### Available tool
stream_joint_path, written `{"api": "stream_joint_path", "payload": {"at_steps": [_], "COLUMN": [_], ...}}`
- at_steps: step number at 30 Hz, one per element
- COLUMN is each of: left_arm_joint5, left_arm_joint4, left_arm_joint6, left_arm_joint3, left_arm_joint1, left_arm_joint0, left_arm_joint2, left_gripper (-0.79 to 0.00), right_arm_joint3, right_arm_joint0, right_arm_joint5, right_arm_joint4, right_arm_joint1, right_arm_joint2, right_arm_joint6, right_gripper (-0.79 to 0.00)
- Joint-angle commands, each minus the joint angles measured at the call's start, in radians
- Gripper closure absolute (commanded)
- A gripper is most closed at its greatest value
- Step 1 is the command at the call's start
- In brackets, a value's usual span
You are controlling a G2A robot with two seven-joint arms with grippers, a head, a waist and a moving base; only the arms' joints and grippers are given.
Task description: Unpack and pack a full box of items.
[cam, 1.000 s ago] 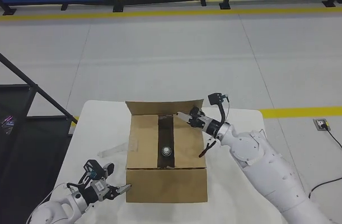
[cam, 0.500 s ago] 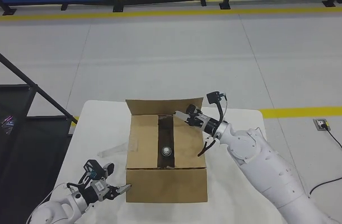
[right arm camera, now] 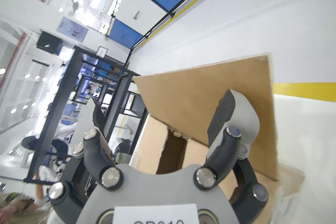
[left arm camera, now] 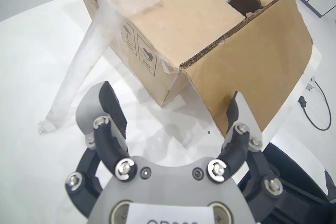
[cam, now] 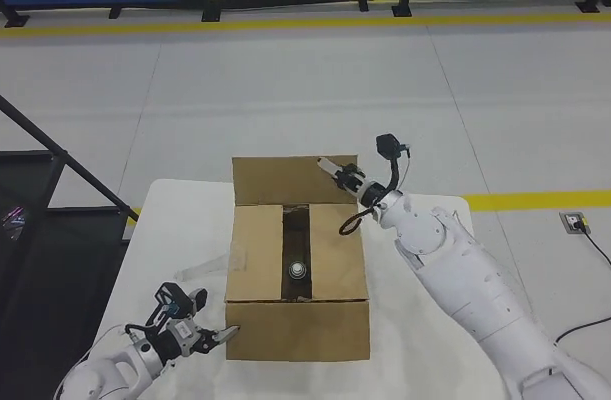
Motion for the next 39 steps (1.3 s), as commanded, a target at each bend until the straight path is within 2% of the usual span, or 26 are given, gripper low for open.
{"api": "stream_joint_path", "payload": {"at_steps": [1, 6, 11, 15, 20, 24, 28, 31, 35, 39], "left_arm_joint5": [0.007, 0.031, 0.057, 0.075, 0.077, 0.075, 0.064, 0.095, 0.146, 0.189], "left_arm_joint4": [0.002, 0.001, 0.009, 0.019, 0.015, 0.007, -0.03, -0.073, -0.17, -0.259], "left_arm_joint6": [0.0, -0.004, -0.015, -0.022, -0.025, -0.022, 0.033, 0.111, 0.193, 0.19], "left_arm_joint3": [0.003, 0.01, 0.012, 0.009, 0.002, -0.01, -0.051, -0.089, -0.108, -0.095], "left_arm_joint1": [0.0, 0.0, 0.001, 0.002, 0.006, 0.009, 0.013, 0.014, 0.012, 0.01], "left_arm_joint0": [-0.001, -0.005, -0.01, -0.01, -0.004, 0.001, 0.037, 0.084, 0.14, 0.154], "left_arm_joint2": [0.008, 0.028, 0.045, 0.05, 0.042, 0.034, -0.012, -0.076, -0.147, -0.183], "left_gripper": [-0.785, -0.785, -0.785, -0.785, -0.785, -0.785, -0.785, -0.785, -0.785, -0.785], "right_arm_joint3": [0.063, 0.232, 0.372, 0.454, 0.522, 0.553, 0.541, 0.515, 0.445, 0.351], "right_arm_joint0": [0.028, 0.081, 0.122, 0.149, 0.169, 0.177, 0.175, 0.176, 0.159, 0.119], "right_arm_joint5": [0.012, -0.017, -0.05, -0.072, -0.093, -0.15, -0.295, -0.377, -0.399, -0.409], "right_arm_joint4": [0.006, 0.062, 0.099, 0.116, 0.114, 0.136, 0.179, 0.199, 0.198, 0.152], "right_arm_joint1": [-0.022, -0.081, -0.133, -0.162, -0.185, -0.192, -0.186, -0.175, -0.165, -0.154], "right_arm_joint2": [-0.022, -0.055, -0.079, -0.084, -0.082, -0.057, -0.017, 0.007, 0.016, -0.003], "right_arm_joint6": [-0.019, -0.02, 0.032, 0.096, 0.115, 0.063, 0.06, 0.126, 0.261, 0.438], "right_gripper": [-0.785, -0.785, -0.785, -0.785, -0.785, -0.785, -0.785, -0.785, -0.785, -0.785]}}
